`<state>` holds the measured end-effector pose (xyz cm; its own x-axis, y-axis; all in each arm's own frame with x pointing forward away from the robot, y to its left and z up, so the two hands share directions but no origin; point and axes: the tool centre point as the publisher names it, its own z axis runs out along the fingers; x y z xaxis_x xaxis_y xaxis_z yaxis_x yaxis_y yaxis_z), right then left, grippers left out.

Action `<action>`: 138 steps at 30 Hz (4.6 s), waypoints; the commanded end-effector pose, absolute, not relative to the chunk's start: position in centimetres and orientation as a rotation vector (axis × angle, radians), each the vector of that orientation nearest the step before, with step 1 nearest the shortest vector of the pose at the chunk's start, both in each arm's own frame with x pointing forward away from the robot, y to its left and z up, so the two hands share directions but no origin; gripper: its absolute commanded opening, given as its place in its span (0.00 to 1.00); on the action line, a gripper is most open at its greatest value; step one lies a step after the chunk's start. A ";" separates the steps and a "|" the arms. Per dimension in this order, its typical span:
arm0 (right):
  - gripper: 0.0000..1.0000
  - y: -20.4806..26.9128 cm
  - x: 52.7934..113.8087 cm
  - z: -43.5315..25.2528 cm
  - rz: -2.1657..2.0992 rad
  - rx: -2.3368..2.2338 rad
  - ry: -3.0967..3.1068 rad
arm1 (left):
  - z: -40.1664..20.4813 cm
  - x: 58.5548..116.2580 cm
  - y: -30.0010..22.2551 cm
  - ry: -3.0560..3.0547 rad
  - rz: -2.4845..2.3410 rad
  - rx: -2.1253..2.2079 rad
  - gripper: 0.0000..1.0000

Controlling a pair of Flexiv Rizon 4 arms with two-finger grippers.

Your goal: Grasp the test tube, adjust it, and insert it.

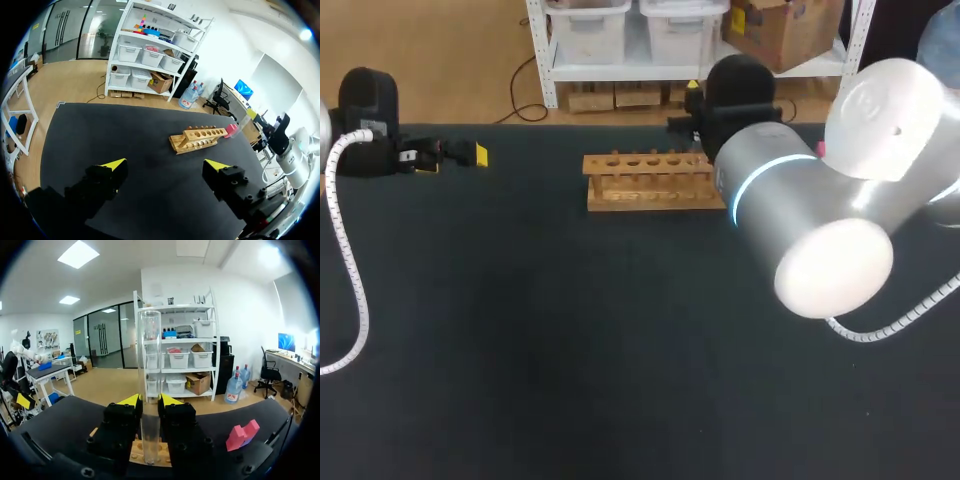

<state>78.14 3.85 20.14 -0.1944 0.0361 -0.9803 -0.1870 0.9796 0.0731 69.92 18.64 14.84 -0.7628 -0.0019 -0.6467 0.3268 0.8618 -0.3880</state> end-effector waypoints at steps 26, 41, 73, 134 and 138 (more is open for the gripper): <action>0.00 4.7 79.8 18.0 0.338 -0.197 1.639 | 15.0 70.0 18.5 2.373 -0.637 0.231 1.00; 0.00 4.3 81.5 17.0 0.329 -0.202 1.649 | 15.0 70.0 18.5 2.373 -0.637 0.231 1.00; 0.00 3.6 82.3 15.7 0.335 -0.227 1.666 | 15.0 70.0 18.5 2.373 -0.637 0.231 1.00; 0.00 3.4 82.7 9.6 0.386 -0.231 1.713 | 15.0 70.0 18.5 2.373 -0.637 0.231 1.00; 0.00 3.3 82.6 9.4 0.385 -0.227 1.718 | 15.0 70.0 18.5 2.373 -0.637 0.231 1.00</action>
